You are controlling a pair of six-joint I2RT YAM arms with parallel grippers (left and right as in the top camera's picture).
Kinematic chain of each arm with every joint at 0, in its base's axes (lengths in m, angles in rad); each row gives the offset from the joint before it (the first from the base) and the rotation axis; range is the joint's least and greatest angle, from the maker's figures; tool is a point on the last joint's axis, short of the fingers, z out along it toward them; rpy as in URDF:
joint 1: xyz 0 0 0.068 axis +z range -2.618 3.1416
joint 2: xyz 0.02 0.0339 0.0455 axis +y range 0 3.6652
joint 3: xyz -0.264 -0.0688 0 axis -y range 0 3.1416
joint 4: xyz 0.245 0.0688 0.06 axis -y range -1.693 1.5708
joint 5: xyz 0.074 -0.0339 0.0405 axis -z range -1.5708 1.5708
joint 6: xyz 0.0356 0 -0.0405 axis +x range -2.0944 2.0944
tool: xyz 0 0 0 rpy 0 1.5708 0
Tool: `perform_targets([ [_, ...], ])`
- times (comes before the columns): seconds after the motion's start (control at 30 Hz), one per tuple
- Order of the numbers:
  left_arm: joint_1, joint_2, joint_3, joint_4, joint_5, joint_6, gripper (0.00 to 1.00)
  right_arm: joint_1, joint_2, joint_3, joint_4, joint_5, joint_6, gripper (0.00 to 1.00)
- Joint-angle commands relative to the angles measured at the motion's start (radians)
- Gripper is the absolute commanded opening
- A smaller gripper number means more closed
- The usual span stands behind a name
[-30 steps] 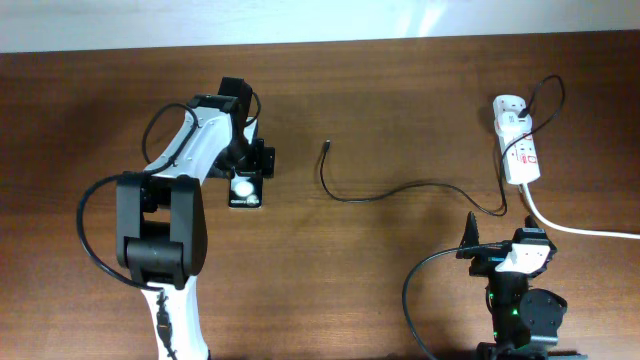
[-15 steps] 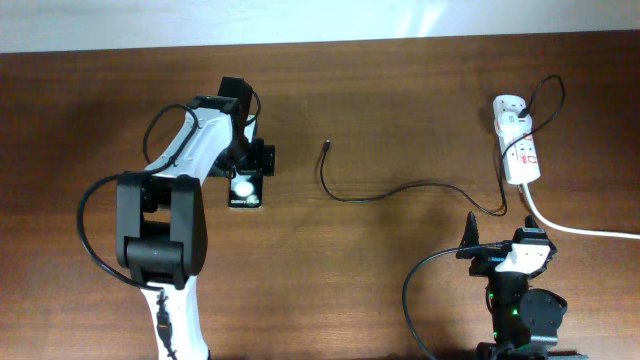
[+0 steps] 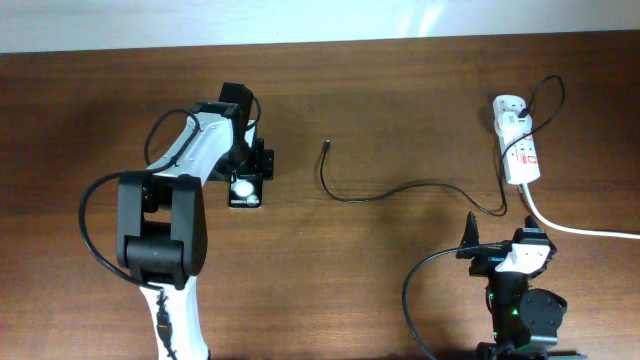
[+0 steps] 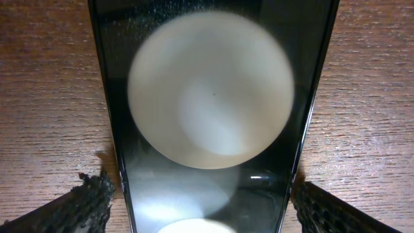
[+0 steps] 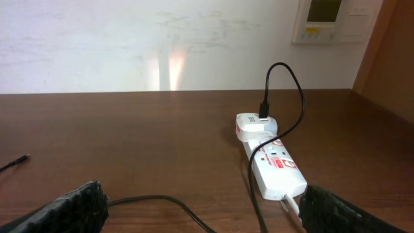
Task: Plug charger to phone and switch on socket
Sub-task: 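Lower the left gripper and close it on the phone's long edges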
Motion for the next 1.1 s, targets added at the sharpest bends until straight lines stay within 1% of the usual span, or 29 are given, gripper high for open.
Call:
perform_targets([
  [0.0, -0.005, 0.014, -0.011, 0.008, -0.003, -0.013, 0.93, 0.007, -0.008, -0.005, -0.005, 0.008, -0.006, 0.99],
  [0.57, -0.020, 0.018, -0.011, 0.014, -0.001, -0.013, 0.92, 0.007, -0.008, -0.005, -0.005, 0.008, -0.006, 0.99],
  [0.8, -0.020, 0.018, -0.011, 0.014, -0.002, -0.013, 0.86, 0.007, -0.008, -0.005, -0.005, 0.008, -0.006, 0.99],
  [1.07, -0.019, 0.018, -0.011, 0.015, -0.002, -0.013, 0.84, 0.007, -0.008, -0.005, -0.005, 0.008, -0.006, 0.99],
])
